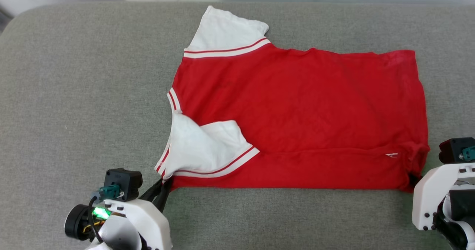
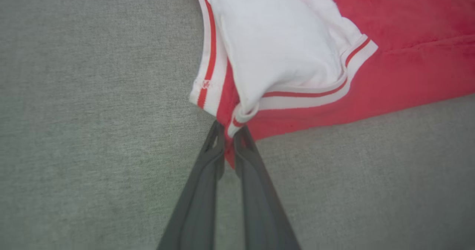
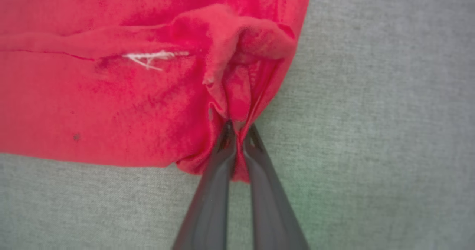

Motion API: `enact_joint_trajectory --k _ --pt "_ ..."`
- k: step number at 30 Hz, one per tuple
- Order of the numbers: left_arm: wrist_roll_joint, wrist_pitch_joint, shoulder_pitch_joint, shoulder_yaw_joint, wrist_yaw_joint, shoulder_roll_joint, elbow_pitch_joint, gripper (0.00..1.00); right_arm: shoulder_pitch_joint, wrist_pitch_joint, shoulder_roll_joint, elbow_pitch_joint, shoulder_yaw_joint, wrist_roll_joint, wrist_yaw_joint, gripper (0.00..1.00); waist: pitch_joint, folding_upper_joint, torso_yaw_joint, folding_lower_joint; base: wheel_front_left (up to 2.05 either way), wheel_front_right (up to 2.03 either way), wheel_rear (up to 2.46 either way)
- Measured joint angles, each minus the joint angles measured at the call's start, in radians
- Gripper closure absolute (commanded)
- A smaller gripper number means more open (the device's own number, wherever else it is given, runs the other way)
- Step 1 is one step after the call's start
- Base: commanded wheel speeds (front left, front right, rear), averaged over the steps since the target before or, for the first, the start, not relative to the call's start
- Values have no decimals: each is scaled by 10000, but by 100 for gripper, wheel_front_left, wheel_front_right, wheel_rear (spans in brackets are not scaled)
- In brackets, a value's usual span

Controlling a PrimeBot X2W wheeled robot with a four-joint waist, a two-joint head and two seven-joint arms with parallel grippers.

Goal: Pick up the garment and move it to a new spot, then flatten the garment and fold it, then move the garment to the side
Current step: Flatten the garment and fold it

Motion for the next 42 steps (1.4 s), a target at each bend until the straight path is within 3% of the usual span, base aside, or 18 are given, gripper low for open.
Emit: enact_joint_trajectory --k 10,20,28,36,37,38,39,40,42 --pt "-180 435 702 -165 25 539 295 100 519 -151 -92 -267 -153 198 2 100 -880 0 -282 0 0 0 0" --pt "-537 489 2010 -117 174 1070 -56 100 1696 274 -146 -1494 -336 541 4 100 -1702 0 -668 -1 0 0 0" --pt "-706 723 2358 -518 23 997 -38 100 2642 719 -44 -1755 -594 539 2 100 -1771 0 -805 -1 0 0 0" --pt "-849 828 2223 -851 -412 704 813 100 2668 500 44 -1041 -360 209 2 100 -1690 0 -869 0 0 0 0" --pt "-865 817 2190 -880 -481 671 957 88 2659 443 17 -926 -280 113 2 100 -1671 0 -872 -1 0 0 0" --pt "-859 736 2150 -899 -508 629 1062 59 2637 349 25 -800 -238 98 2 95 -1651 0 -875 -1 0 0 0" --pt "-828 688 2104 -924 -577 600 1177 0 2615 234 58 -719 -205 98 2 43 -1641 0 -878 0 0 0 0" --pt "-809 594 2085 -909 -581 543 1241 0 2592 109 109 -663 -221 98 2 0 -1641 0 -879 -1 0 0 0" --pt "-811 366 2050 -880 -669 430 1304 0 2454 -81 196 -564 -251 88 0 0 -1647 0 -884 -1 0 0 0"
